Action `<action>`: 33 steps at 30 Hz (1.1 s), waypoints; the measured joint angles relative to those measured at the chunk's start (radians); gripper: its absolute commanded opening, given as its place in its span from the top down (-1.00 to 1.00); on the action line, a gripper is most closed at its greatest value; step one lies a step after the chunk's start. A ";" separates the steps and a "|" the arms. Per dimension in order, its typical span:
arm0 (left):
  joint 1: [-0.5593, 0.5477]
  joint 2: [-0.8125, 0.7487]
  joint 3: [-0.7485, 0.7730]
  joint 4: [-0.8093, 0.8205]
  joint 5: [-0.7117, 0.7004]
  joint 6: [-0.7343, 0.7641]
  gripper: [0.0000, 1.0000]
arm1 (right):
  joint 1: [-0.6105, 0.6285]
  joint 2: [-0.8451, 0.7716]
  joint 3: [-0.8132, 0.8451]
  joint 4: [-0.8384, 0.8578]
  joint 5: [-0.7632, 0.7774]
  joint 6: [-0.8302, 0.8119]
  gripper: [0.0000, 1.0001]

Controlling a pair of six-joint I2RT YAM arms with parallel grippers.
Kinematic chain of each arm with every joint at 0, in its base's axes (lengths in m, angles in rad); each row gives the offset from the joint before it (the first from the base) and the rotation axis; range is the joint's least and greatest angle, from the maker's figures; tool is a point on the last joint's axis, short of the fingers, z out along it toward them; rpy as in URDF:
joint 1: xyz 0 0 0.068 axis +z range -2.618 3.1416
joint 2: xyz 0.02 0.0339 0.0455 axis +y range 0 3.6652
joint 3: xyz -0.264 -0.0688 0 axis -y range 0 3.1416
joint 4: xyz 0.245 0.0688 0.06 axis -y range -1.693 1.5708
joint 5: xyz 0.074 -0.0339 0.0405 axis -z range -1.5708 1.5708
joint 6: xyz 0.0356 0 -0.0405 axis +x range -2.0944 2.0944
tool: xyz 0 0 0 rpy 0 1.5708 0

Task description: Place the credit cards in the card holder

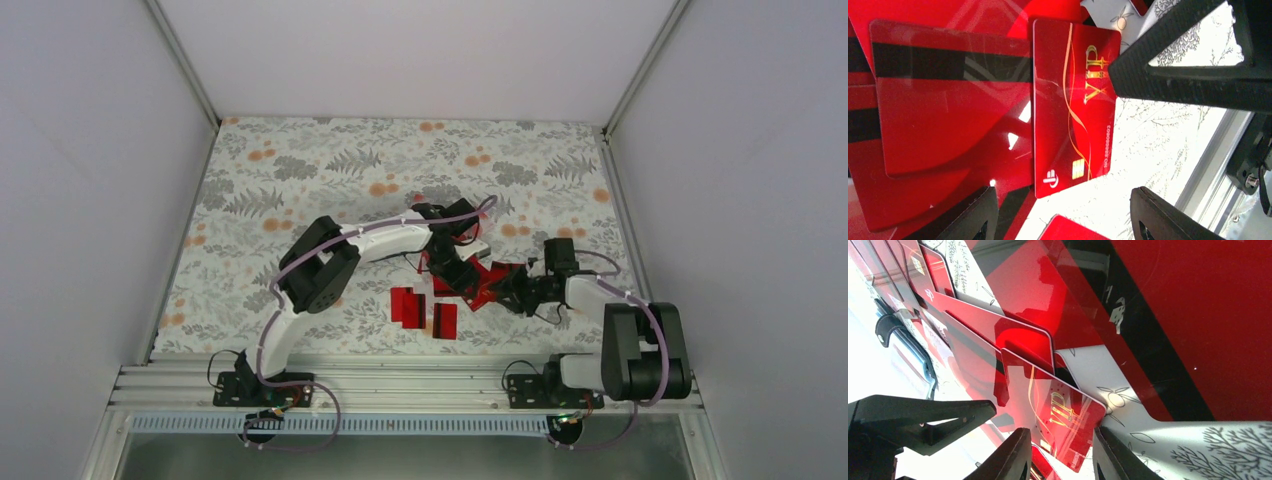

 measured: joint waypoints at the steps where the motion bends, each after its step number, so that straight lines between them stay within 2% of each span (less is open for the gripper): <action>1: 0.000 -0.005 -0.003 -0.005 -0.001 0.000 -0.33 | 0.000 0.004 0.003 0.000 -0.002 -0.003 0.35; 23: 0.000 -0.006 -0.059 0.001 0.127 -0.021 -0.31 | -0.001 0.073 0.023 0.031 -0.063 -0.073 0.35; 33: -0.002 -0.006 -0.063 0.018 0.112 -0.069 -0.30 | -0.003 0.073 0.020 0.033 -0.067 -0.092 0.35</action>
